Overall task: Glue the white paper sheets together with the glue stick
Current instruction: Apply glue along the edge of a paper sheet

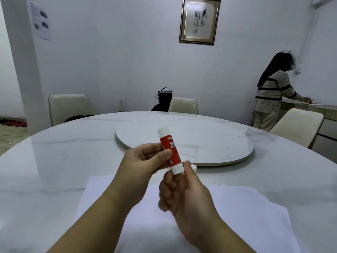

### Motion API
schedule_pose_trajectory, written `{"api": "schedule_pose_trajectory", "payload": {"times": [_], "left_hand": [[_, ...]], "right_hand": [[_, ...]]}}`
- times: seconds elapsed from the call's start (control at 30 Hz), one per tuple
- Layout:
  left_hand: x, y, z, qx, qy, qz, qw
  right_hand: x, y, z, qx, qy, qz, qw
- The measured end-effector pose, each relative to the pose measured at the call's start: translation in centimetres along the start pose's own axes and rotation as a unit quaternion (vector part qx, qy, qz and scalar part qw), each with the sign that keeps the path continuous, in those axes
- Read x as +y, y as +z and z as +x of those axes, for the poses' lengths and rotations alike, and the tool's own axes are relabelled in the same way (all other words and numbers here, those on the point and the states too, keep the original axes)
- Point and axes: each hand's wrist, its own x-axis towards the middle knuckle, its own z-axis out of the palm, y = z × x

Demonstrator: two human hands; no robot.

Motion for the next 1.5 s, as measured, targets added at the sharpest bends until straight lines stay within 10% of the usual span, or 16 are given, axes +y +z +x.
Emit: {"api": "schedule_pose_trajectory", "payload": {"times": [0.17, 0.3, 0.5, 0.7, 0.93, 1.1, 1.3, 1.5], "left_hand": [[0.0, 0.0, 0.0, 0.006, -0.003, 0.004, 1.0], [0.1, 0.3, -0.2, -0.023, 0.0, -0.017, 1.0], [0.2, 0.1, -0.2, 0.005, 0.003, -0.005, 1.0], [0.2, 0.2, -0.2, -0.021, 0.007, -0.009, 1.0], [-0.1, -0.1, 0.0, 0.011, 0.004, -0.003, 1.0], [-0.1, 0.0, -0.1, -0.016, 0.01, 0.014, 1.0], [-0.4, -0.2, 0.1, -0.001, 0.005, 0.014, 1.0], [-1.2, -0.3, 0.3, -0.01, 0.005, 0.009, 1.0]], "right_hand": [[0.4, -0.8, 0.1, 0.097, -0.248, -0.34, 0.902], [-0.5, 0.3, -0.2, -0.021, -0.015, 0.0, 1.0], [0.4, -0.4, 0.2, 0.106, -0.217, -0.284, 0.928], [-0.5, 0.1, 0.2, -0.049, 0.02, 0.074, 0.996], [0.3, -0.6, 0.3, 0.121, -0.195, -0.281, 0.932], [-0.4, -0.1, 0.3, 0.0, 0.032, 0.053, 0.998], [0.2, -0.6, 0.4, 0.094, -0.135, -0.194, 0.967], [-0.4, -0.5, 0.9, 0.021, 0.042, 0.091, 0.995]]}}
